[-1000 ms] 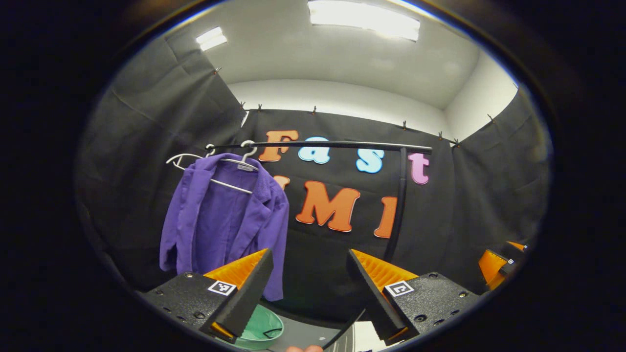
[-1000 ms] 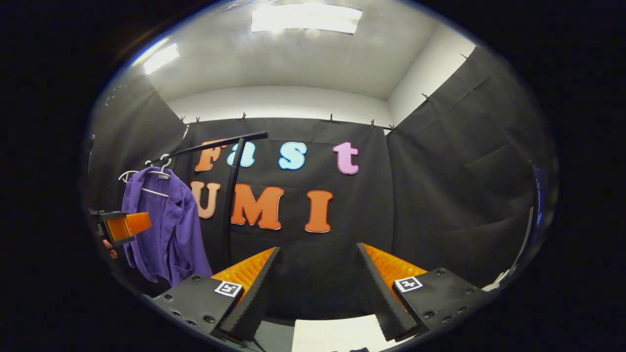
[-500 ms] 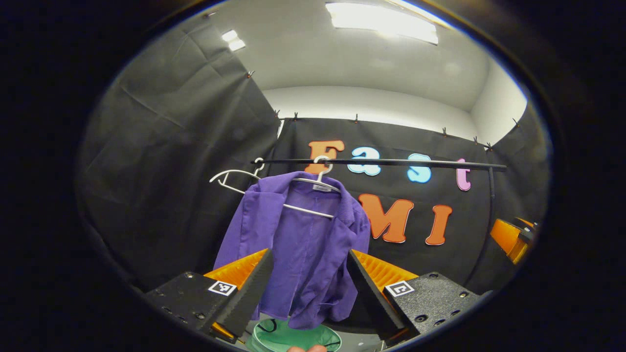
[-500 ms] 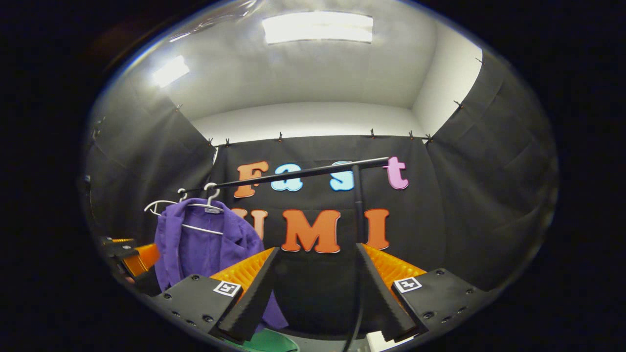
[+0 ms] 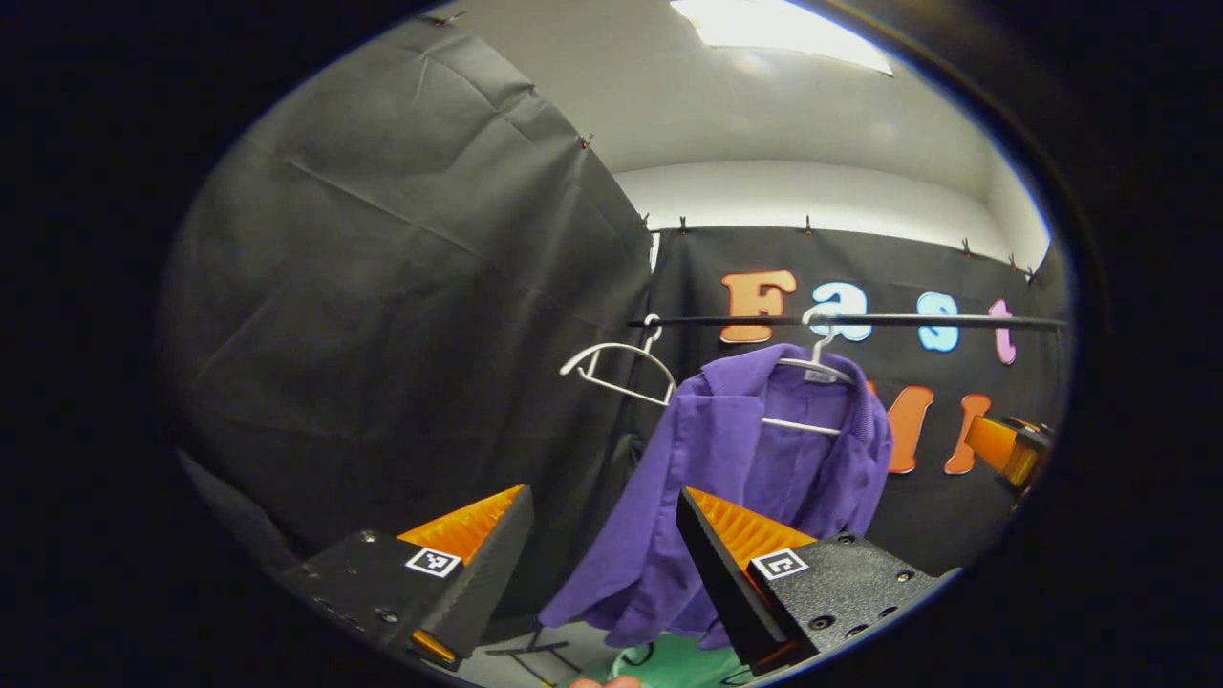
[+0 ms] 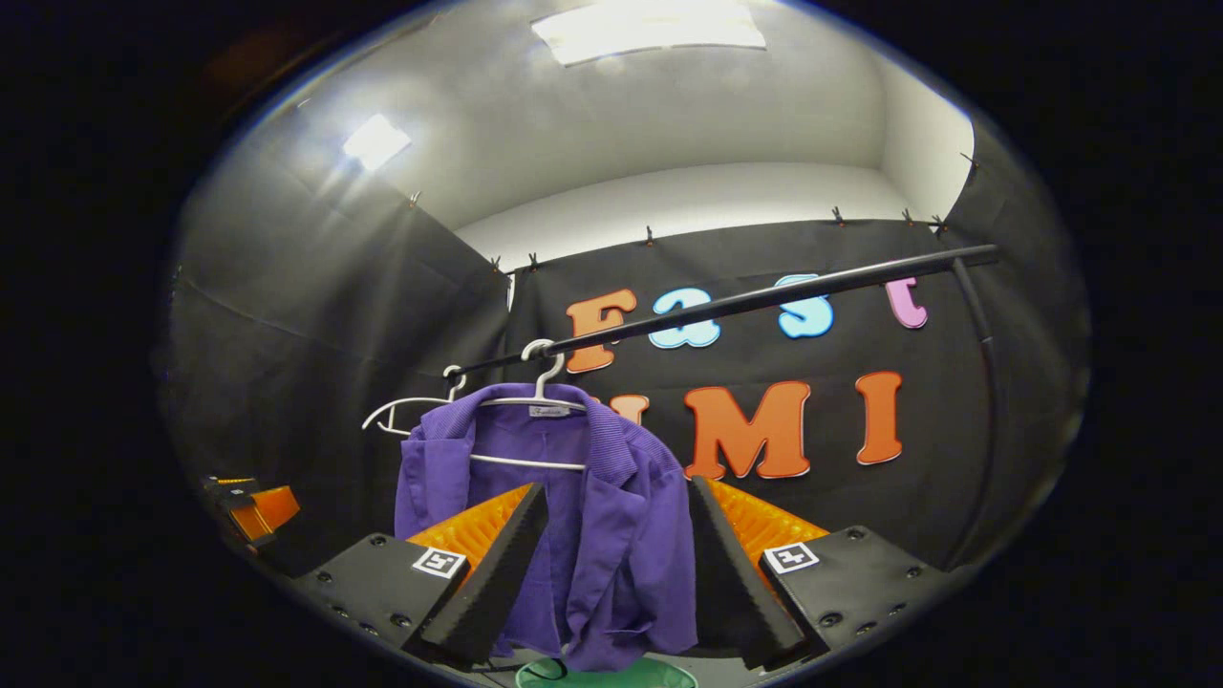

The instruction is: Grasp the clothes on the hanger with both hands and then place them into the laundry hamper below.

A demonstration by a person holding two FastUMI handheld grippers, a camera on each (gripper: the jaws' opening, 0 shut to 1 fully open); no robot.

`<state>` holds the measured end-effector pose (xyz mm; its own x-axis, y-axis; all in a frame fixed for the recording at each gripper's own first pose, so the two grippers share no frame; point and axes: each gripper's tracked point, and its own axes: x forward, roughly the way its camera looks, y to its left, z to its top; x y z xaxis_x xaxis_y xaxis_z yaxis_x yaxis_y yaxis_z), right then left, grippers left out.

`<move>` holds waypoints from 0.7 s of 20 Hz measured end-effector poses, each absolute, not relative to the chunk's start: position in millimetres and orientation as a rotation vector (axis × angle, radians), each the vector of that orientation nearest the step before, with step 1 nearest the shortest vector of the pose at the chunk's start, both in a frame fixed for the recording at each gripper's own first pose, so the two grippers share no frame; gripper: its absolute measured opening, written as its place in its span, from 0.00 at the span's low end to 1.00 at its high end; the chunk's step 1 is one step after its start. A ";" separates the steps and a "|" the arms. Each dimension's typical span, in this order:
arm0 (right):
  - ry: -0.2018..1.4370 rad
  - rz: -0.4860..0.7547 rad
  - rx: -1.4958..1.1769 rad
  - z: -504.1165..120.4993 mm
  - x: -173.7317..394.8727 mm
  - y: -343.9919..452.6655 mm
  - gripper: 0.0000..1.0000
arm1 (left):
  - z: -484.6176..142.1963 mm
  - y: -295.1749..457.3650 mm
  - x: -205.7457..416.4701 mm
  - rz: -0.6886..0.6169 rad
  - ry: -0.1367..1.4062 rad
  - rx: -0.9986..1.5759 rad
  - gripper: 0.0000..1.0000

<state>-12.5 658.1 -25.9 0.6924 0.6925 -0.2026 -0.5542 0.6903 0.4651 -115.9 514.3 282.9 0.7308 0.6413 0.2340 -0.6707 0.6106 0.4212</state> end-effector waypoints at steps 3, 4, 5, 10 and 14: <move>0.413 0.778 0.395 -63.5 -2.7 704.4 0.94 | 282.6 518.1 -111.1 0.810 -0.061 0.533 0.95; 0.436 0.797 0.412 -77.5 0.7 716.3 0.94 | 279.0 519.0 -105.4 0.824 -0.064 0.521 0.95; 0.466 0.821 0.434 -92.3 3.4 729.9 0.94 | 275.6 519.3 -98.9 0.839 -0.073 0.512 0.95; 0.535 0.931 0.488 -171.2 21.0 778.4 0.94 | 258.7 517.4 -58.4 0.941 -0.118 0.524 0.95; 0.645 1.013 0.501 -224.1 9.6 809.6 1.00 | 236.0 509.6 -33.1 0.986 -0.112 0.511 0.96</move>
